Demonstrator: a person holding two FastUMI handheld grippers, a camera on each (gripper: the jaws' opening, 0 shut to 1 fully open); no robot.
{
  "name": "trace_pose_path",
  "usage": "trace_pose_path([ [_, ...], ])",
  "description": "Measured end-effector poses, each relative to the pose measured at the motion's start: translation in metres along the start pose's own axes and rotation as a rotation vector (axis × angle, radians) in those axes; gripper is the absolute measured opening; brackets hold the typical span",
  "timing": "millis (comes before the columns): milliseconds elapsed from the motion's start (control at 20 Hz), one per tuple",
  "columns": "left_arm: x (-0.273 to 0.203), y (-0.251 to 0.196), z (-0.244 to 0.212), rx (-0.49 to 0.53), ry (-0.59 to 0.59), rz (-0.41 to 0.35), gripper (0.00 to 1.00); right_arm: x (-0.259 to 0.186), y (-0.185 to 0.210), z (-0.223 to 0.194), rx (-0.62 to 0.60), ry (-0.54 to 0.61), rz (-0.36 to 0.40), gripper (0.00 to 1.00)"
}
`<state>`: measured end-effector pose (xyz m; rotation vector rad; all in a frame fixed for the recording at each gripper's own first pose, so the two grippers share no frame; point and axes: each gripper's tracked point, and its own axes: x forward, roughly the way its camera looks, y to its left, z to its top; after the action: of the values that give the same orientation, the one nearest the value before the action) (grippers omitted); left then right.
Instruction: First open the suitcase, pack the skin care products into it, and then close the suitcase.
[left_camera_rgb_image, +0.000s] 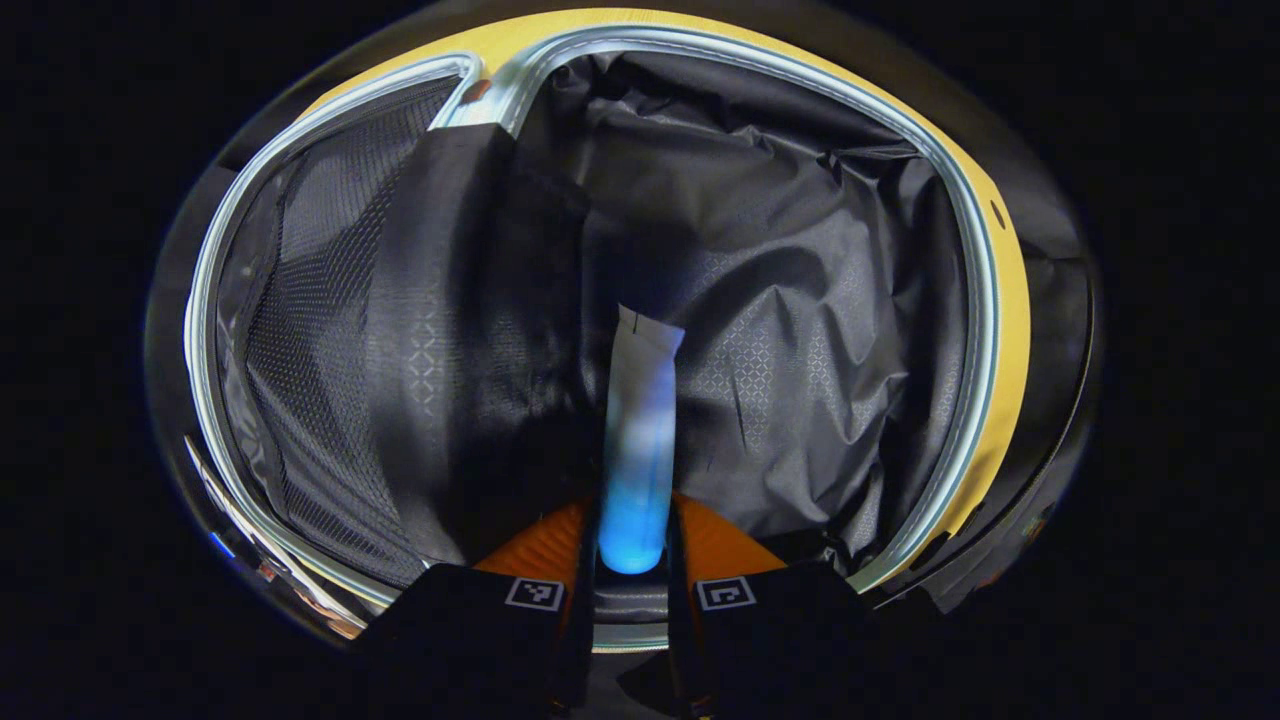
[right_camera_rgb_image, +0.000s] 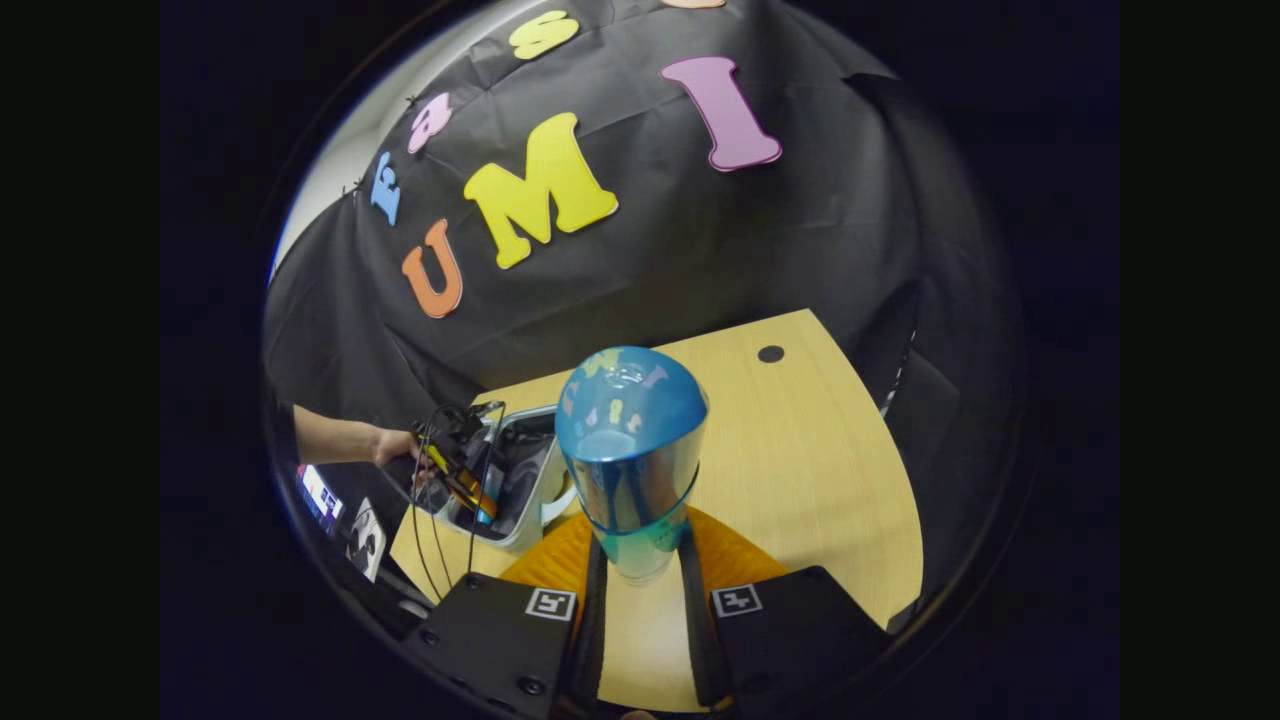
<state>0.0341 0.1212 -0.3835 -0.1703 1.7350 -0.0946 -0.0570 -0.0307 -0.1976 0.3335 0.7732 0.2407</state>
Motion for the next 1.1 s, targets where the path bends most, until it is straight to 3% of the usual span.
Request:
trace_pose_path([
  [250,0.0,-0.002,0.001,0.012,0.013,0.032,0.39,-0.004,0.002,0.001,-0.012,-0.005,0.001,0.33],
  [300,0.001,-0.003,0.001,0.01,0.008,0.027,0.47,-0.005,0.002,0.001,-0.017,-0.005,0.003,0.33],
  [350,0.001,-0.004,0.002,0.005,-0.001,0.024,0.42,-0.006,0.004,0.002,-0.025,-0.004,0.006,0.33],
  [400,0.002,-0.003,0.001,-0.005,-0.01,0.028,0.53,-0.005,0.006,0.001,-0.034,-0.002,0.008,0.3],
  [450,0.003,-0.006,0.0,-0.016,-0.013,0.02,0.55,-0.005,0.011,0.003,-0.044,0.0,0.013,0.3],
  [500,0.003,-0.01,-0.001,-0.019,-0.015,0.007,0.47,-0.005,0.015,0.003,-0.056,0.005,0.02,0.33],
  [550,0.002,-0.013,0.0,-0.015,-0.026,-0.007,0.54,-0.005,0.022,0.004,-0.07,0.009,0.031,0.3],
  [600,0.0,-0.016,0.0,-0.009,-0.04,-0.023,0.67,-0.004,0.032,0.006,-0.089,0.014,0.044,0.33],
  [650,-0.004,-0.018,0.002,-0.004,-0.064,-0.023,0.7,-0.002,0.043,0.008,-0.111,0.021,0.061,0.33],
  [700,-0.007,-0.018,0.003,-0.003,-0.097,-0.026,0.82,0.002,0.057,0.01,-0.138,0.031,0.083,0.3],
  [750,-0.015,-0.018,0.003,-0.004,-0.133,-0.037,0.78,0.007,0.073,0.013,-0.168,0.047,0.112,0.33],
  [900,-0.047,-0.019,0.002,-0.022,-0.337,-0.083,0.82,0.032,0.13,0.012,-0.25,0.126,0.217,0.3],
  [950,-0.069,-0.02,-0.001,-0.033,-0.452,-0.113,0.94,0.042,0.151,0.013,-0.282,0.152,0.247,0.33],
  [1000,-0.09,-0.02,-0.008,-0.039,-0.56,-0.137,0.96,0.055,0.173,0.01,-0.31,0.184,0.279,0.33],
  [1050,-0.111,-0.018,-0.016,-0.049,-0.668,-0.154,0.88,0.07,0.195,0.007,-0.317,0.219,0.315,0.33],
  [1100,-0.132,-0.014,-0.027,-0.061,-0.77,-0.161,0.88,0.084,0.217,0.001,-0.319,0.258,0.348,0.32],
])
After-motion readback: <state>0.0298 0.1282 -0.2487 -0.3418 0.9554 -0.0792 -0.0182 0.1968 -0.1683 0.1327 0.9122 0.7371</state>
